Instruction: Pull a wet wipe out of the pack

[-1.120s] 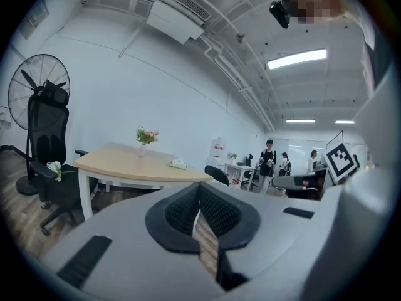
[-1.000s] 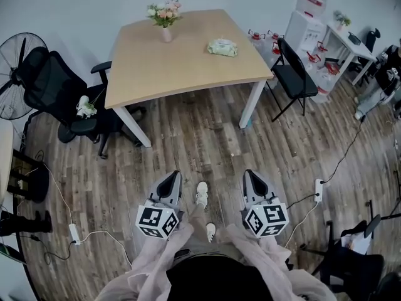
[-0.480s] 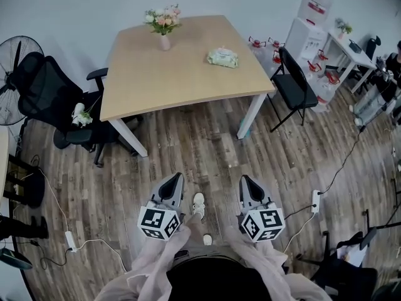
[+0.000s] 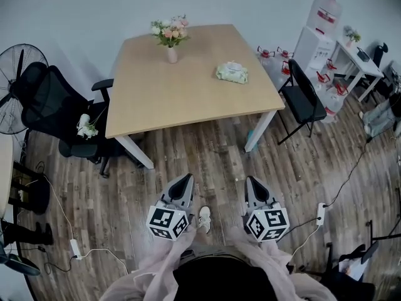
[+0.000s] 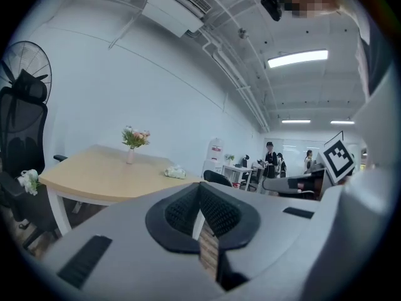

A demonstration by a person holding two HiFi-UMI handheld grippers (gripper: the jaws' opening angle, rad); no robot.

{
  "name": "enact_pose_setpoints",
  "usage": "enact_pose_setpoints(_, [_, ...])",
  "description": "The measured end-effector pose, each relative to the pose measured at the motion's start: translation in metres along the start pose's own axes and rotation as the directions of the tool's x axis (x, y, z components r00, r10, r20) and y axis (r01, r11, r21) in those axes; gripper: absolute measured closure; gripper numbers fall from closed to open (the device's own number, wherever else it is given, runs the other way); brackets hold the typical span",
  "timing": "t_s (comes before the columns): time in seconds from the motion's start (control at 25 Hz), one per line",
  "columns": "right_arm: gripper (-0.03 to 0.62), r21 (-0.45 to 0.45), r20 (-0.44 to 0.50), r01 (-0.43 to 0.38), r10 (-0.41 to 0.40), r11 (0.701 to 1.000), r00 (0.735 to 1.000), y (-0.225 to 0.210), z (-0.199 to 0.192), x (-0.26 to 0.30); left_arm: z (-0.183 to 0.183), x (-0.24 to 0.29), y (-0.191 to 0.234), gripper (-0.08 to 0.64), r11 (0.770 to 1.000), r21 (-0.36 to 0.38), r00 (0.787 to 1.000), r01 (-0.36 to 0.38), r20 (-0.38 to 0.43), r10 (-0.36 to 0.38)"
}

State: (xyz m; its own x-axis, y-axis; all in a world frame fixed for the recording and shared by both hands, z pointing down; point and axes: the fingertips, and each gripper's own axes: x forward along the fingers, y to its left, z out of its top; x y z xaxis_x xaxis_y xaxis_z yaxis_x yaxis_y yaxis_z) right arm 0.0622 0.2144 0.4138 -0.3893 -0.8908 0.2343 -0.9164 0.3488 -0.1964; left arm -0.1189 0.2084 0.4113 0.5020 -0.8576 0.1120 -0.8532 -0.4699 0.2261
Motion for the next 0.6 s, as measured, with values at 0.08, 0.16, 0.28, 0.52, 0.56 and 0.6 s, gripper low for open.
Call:
enact_pose_setpoints(0.08, [0.581,-0.005,-0.003,-0.006,0.006,1.0,1.0,0.002,0.005,0.014,0.006,0.01,0.008,0.549,1.0,0.003,1.0,0.005,0.0,-0.005])
enact_pose_setpoints(0.16, [0.581,-0.008,-0.006,-0.008,0.008,1.0,1.0,0.002,0.009,0.025,0.011,0.021,0.014,0.549,1.0,0.005,1.0,0.014,0.002,-0.014])
enact_pose_setpoints(0.28, [0.581,0.0,-0.011,0.0,0.0,1.0,1.0,-0.002,0.014,0.039,0.015,0.035,0.023,0.549,1.0,0.002,1.0,0.019,-0.004,-0.019])
enact_pose_setpoints(0.52, [0.581,-0.001,-0.022,0.016,-0.016,1.0,1.0,-0.018,0.021,0.065,0.018,0.066,0.035,0.549,0.999,0.037,0.999,0.04,-0.022,-0.039])
enact_pose_setpoints(0.56, [0.581,0.003,-0.026,0.019,-0.018,1.0,0.999,-0.02,0.02,0.07,0.018,0.072,0.036,0.549,0.998,0.041,0.999,0.045,-0.026,-0.044])
enact_pose_setpoints(0.6, [0.581,0.006,-0.029,0.018,-0.018,1.0,0.999,-0.022,0.02,0.076,0.017,0.077,0.038,0.549,0.998,0.042,0.998,0.051,-0.03,-0.05])
